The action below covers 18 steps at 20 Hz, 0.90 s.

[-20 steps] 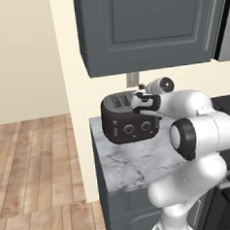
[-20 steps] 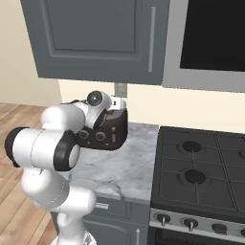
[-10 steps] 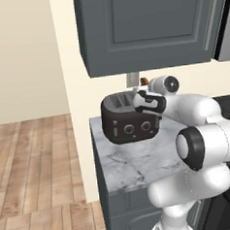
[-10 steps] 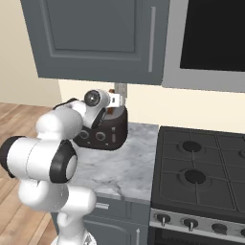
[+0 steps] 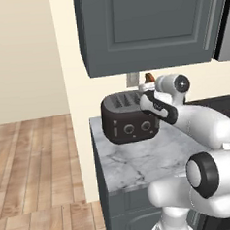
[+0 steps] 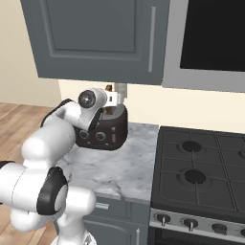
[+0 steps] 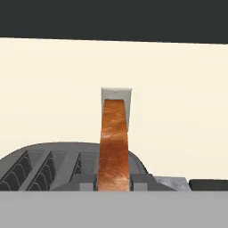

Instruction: Start the toaster. Once the lever pops up, take the bread to the plate on the dining counter.

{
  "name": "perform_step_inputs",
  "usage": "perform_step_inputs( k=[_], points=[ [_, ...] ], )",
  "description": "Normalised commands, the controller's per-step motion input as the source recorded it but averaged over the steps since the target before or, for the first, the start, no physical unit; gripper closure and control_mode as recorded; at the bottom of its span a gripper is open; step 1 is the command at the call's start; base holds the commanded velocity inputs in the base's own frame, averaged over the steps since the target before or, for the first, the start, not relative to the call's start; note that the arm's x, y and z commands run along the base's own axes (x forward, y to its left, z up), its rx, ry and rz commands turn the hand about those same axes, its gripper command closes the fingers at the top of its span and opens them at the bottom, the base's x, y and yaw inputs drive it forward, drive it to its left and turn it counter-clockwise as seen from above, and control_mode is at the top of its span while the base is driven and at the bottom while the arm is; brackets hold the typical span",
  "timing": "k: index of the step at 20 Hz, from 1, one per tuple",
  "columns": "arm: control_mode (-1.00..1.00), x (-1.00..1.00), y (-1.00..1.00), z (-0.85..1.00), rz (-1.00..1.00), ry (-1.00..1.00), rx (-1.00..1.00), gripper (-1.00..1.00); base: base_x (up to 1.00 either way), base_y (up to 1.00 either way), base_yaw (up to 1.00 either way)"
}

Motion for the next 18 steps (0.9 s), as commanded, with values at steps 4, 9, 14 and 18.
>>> perform_step_inputs(
  k=[4,9,14,18],
  points=[
    [-1.00,-0.89,0.00,0.28,0.00,0.00,0.00,1.00,0.00,0.00,0.00],
    [-1.00,-0.98,0.00,0.27,0.00,0.01,0.00,1.00,0.00,0.00,0.00],
    [-1.00,-0.97,0.00,0.27,0.00,0.07,0.00,1.00,0.00,0.00,0.00],
    [-1.00,-1.00,0.00,0.09,0.00,0.14,0.00,1.00,0.00,0.00,0.00]
  ],
)
